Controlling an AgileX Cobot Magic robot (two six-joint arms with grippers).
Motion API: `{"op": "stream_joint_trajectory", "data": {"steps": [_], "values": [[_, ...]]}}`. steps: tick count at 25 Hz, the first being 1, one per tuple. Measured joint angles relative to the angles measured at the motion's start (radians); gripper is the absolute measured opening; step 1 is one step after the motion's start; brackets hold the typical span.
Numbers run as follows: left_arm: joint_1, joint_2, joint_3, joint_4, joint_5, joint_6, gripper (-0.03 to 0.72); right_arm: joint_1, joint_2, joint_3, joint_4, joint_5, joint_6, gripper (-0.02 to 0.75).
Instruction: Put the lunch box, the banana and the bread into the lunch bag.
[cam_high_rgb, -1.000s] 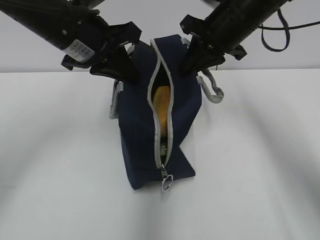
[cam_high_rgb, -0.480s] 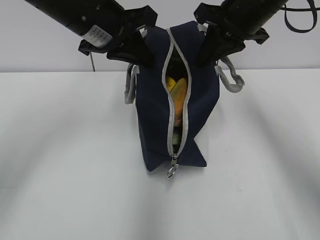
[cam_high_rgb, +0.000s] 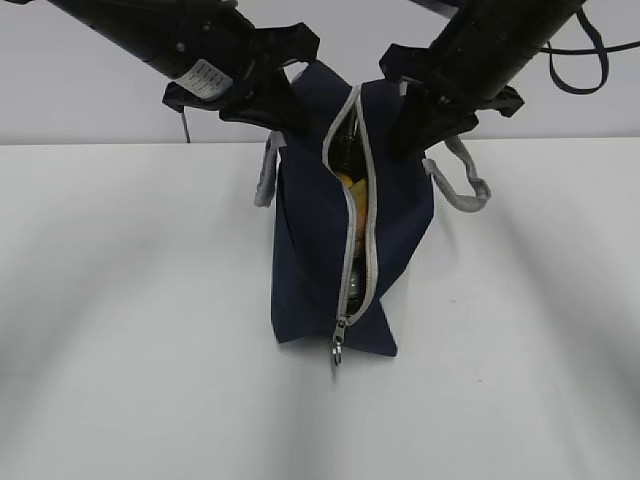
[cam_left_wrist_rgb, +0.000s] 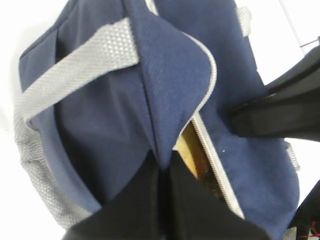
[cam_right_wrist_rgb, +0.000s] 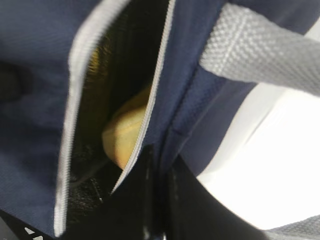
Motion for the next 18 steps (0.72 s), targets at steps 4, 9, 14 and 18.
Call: {"op": "stream_joint_trajectory", "data": {"steps": [4,9,14,18], "values": [[0.000,0.000,0.000,0.006,-0.004,0.000,-0.003,0.000,0.014,0.000,0.000,-0.002,0.000,-0.006],[0.000,0.006,-0.003,0.014,0.007,0.000,0.000,0.000,0.014,0.000,0.000,-0.002,0.013,0.050],[0.000,0.013,-0.004,0.014,0.020,-0.001,0.093,0.000,0.014,0.000,0.006,-0.002,0.025,0.235],[0.003,0.013,-0.004,0.014,0.024,-0.003,0.377,0.000,0.014,0.000,0.034,-0.002,0.032,0.364]]}}
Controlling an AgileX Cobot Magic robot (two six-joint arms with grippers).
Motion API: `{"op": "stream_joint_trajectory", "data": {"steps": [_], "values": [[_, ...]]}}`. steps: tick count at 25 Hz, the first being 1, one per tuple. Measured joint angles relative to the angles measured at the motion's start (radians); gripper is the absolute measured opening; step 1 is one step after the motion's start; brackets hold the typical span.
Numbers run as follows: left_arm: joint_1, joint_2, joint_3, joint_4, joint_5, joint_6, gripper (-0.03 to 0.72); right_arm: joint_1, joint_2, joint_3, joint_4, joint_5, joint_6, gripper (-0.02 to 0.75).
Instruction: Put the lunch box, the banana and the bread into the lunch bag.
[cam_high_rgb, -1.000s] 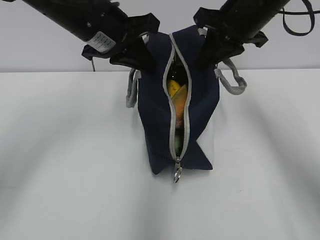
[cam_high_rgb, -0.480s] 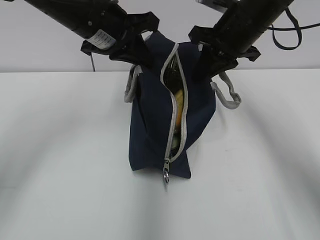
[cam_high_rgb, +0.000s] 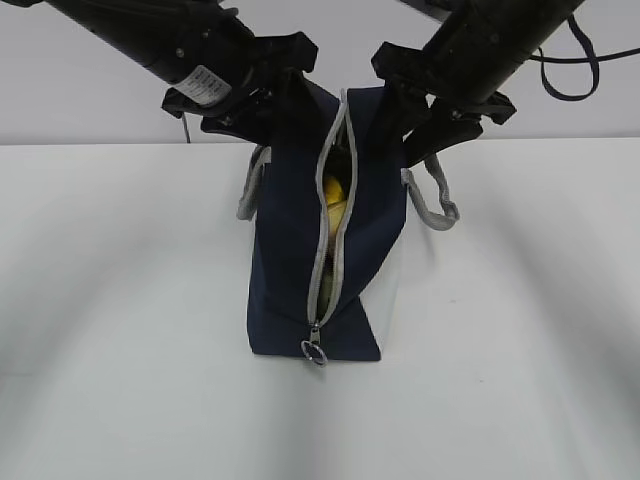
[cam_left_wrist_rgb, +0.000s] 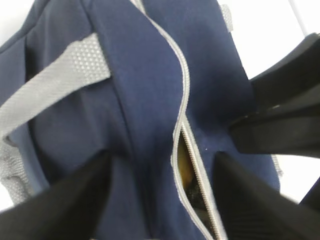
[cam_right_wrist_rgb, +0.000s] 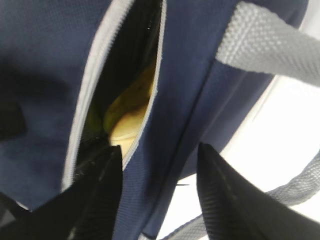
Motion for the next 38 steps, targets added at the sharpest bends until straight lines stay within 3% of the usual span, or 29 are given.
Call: {"op": "stream_joint_trajectory", "data": {"steps": [2,4,10,14,21,24,29,34,38], "values": [[0.005,-0.003,-0.001,0.000,0.005,0.000,0.499,0.000,0.000,0.000,0.014,-0.002,0.014,0.375],[0.009,-0.018,-0.001,0.004,0.007,0.005,0.554,0.000,-0.009,0.000,0.016,-0.002,0.020,0.377],[0.010,-0.127,-0.001,0.035,0.013,0.037,0.520,0.000,-0.118,0.004,0.006,-0.002,0.032,0.381],[0.011,-0.197,0.013,0.068,0.018,0.040,0.510,0.000,-0.248,0.096,0.001,-0.029,0.020,0.381],[0.011,-0.376,0.264,0.067,-0.042,0.087,0.497,0.000,-0.495,0.453,0.044,-0.238,-0.139,0.381],[0.011,-0.460,0.392,0.054,-0.080,0.133,0.486,0.000,-0.583,0.631,0.121,-0.322,-0.280,0.381],[0.011,-0.592,0.534,0.036,-0.122,0.168,0.470,0.000,-0.654,0.899,0.398,-0.373,-0.697,0.381],[0.011,-0.668,0.584,0.032,-0.142,0.185,0.467,0.000,-0.661,1.100,0.668,-0.394,-1.098,0.381],[0.011,-0.682,0.586,0.030,-0.144,0.197,0.467,0.000,-0.655,1.182,0.741,-0.410,-1.377,0.381]]}}
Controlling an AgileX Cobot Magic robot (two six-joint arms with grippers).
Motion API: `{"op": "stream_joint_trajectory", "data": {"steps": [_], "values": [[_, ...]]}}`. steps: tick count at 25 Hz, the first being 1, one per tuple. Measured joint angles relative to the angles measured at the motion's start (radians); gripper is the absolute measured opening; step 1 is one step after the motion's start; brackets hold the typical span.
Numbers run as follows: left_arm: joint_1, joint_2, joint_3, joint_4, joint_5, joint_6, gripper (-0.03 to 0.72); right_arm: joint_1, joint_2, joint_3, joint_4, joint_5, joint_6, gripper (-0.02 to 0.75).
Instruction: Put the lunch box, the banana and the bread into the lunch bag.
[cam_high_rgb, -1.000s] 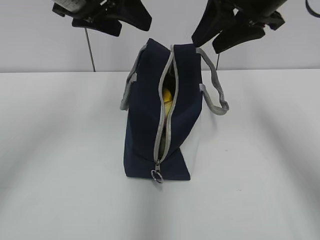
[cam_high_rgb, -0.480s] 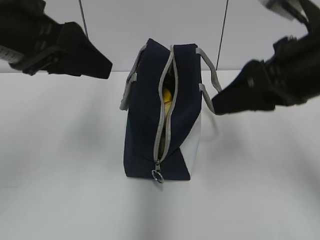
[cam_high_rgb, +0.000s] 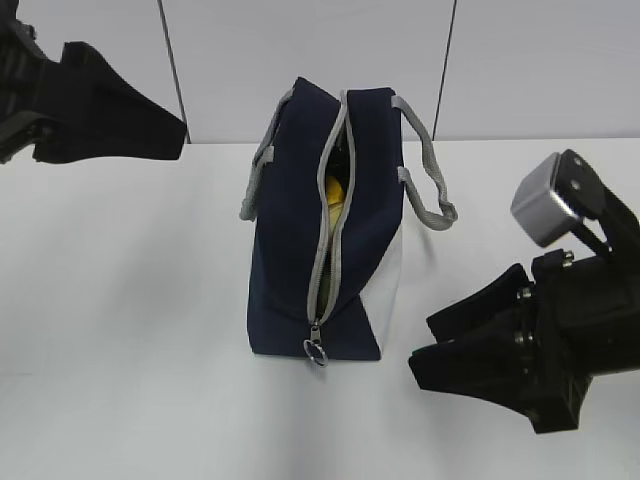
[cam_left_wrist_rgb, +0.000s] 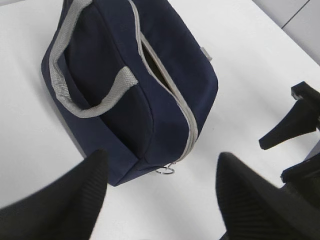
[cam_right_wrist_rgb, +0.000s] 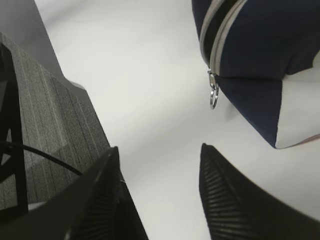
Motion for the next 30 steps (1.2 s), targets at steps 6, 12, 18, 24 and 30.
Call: {"op": "stream_joint_trajectory", "data": {"steps": [6,12,18,24,30], "values": [[0.000,0.000,0.000,-0.001,-0.002,0.008,0.465,0.000,0.059,0.016,0.117,-0.006,-0.116,0.381],[0.000,0.000,0.000,-0.001,-0.002,0.008,0.452,0.000,0.110,0.016,0.253,0.007,-0.119,0.381],[0.000,0.000,0.000,0.004,-0.002,0.010,0.448,0.000,0.206,0.016,0.262,0.008,-0.189,0.381],[0.000,0.000,0.000,0.014,-0.002,0.011,0.442,0.000,0.352,0.016,0.372,0.093,-0.436,0.382],[0.000,0.000,0.000,0.018,0.000,0.011,0.435,0.000,0.490,0.010,0.485,0.124,-0.689,0.382]]}}
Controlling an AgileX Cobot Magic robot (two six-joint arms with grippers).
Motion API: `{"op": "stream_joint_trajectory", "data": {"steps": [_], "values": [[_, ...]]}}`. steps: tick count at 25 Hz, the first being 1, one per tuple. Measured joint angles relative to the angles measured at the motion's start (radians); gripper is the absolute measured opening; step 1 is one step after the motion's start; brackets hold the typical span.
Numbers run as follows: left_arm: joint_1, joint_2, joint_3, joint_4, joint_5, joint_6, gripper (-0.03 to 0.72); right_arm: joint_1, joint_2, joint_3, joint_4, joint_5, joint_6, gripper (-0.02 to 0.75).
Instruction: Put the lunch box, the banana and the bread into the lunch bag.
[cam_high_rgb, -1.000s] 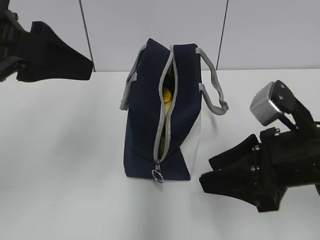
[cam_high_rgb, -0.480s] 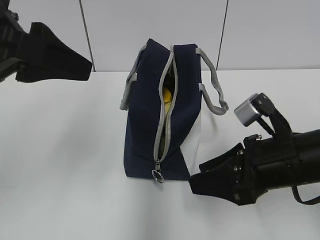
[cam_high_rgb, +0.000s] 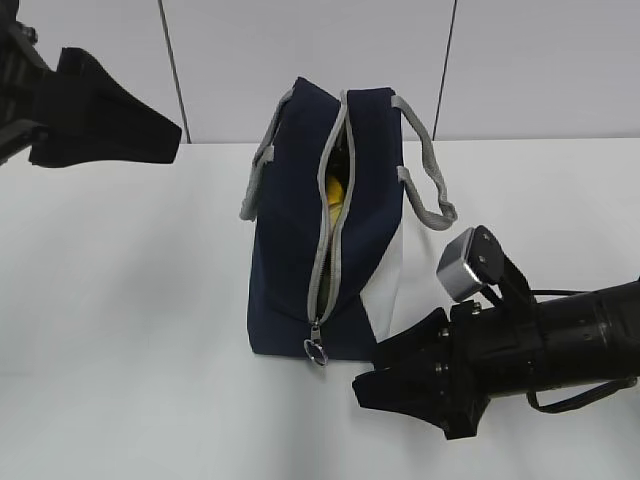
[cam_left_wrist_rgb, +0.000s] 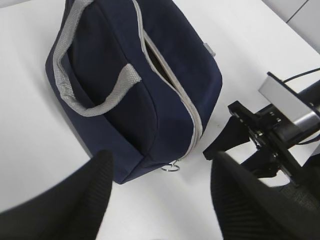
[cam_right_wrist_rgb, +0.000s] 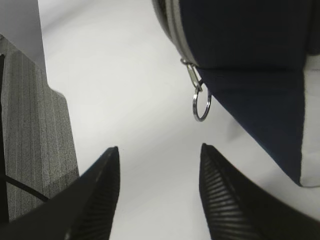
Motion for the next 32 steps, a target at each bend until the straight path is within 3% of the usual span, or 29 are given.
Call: {"op": "stream_joint_trajectory", "data": {"steps": [7,15,23,32], "values": [[0.000,0.000,0.000,0.014,0.011,0.000,0.434,0.008,0.115,-0.042,0.021,0.033,-0.065,0.382],[0.000,0.000,0.000,0.020,0.021,0.000,0.434,0.121,0.154,-0.090,0.064,-0.070,-0.134,0.382],[0.000,0.000,0.000,0.022,0.028,0.000,0.434,0.124,0.167,-0.149,0.074,-0.123,-0.147,0.362],[0.000,0.000,0.000,0.025,0.029,0.000,0.434,0.124,0.223,-0.180,0.074,-0.072,-0.147,0.337]]}}
